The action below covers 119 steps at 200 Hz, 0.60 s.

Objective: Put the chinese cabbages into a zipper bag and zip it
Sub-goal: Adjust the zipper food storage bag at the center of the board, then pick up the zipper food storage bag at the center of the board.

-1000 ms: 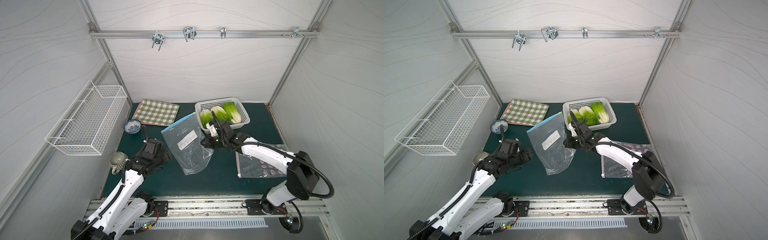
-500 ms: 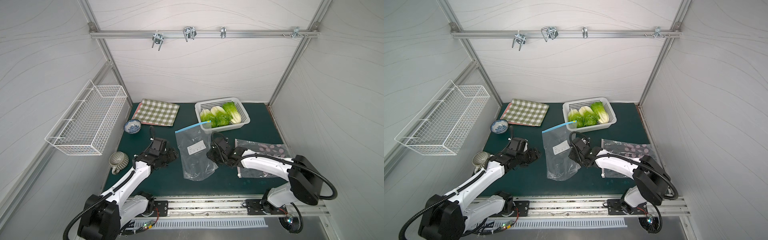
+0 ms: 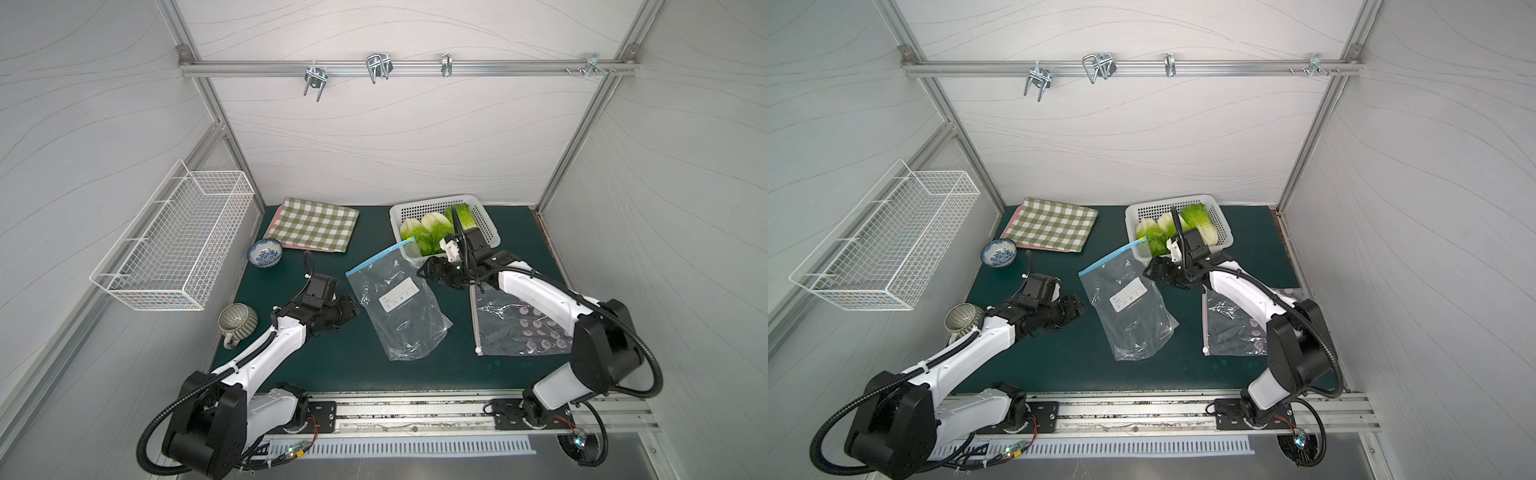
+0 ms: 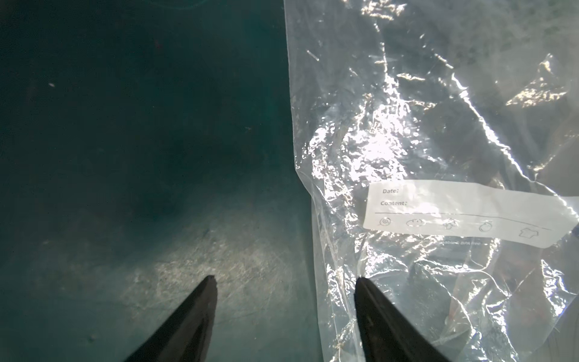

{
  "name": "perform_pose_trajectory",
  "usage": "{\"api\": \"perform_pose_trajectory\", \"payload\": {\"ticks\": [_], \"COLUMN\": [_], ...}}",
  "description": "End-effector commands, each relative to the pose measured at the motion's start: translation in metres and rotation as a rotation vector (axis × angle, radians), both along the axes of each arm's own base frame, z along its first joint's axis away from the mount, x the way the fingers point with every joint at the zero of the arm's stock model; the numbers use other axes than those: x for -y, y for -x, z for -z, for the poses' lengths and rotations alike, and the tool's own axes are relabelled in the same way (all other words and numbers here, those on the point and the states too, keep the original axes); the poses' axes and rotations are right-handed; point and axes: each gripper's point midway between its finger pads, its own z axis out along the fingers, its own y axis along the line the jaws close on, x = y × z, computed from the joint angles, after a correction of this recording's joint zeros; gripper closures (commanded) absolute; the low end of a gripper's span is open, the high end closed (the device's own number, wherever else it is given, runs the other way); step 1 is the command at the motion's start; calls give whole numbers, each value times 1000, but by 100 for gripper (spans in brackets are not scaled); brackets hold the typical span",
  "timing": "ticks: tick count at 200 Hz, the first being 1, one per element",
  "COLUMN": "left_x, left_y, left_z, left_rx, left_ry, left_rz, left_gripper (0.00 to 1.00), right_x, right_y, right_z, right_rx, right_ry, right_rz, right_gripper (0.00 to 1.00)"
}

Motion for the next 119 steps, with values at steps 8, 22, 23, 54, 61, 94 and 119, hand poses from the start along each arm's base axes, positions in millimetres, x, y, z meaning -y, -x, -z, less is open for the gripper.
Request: {"api": "perform_pose_trajectory", "payload": {"ticks": [8, 22, 23, 54, 61, 94, 119], "left_x": [7, 7, 7, 7, 6, -5, -10], "left_y": [-14, -13, -13, -12, -12, -8, -5], "left_z": [-18, -18, -19, -22, -23, -33, -51], "left_rx": [49, 46, 46, 46, 47, 44, 71], "left_ry": [23, 23, 24, 21, 18, -49, -86], "left_rz": [15, 18, 18, 20, 19, 15, 36], "left_gripper": [29, 29, 29, 30, 30, 30, 30], "right_x": [-4, -8, -9, -28, -34, -54, -60], "right_y": [-9, -18, -18, -28, -28, -18, -9], "right_z": [13, 23, 24, 39, 37, 16, -17], "right_rx": [-8, -20, -23, -35, -24, 53, 133], "right_ry": [33, 68, 70, 47, 33, -51, -181], "right_rz": [-118, -151, -156, -198, -211, -258, -265], "right_gripper": [8, 10, 10, 21, 25, 62, 100]}}
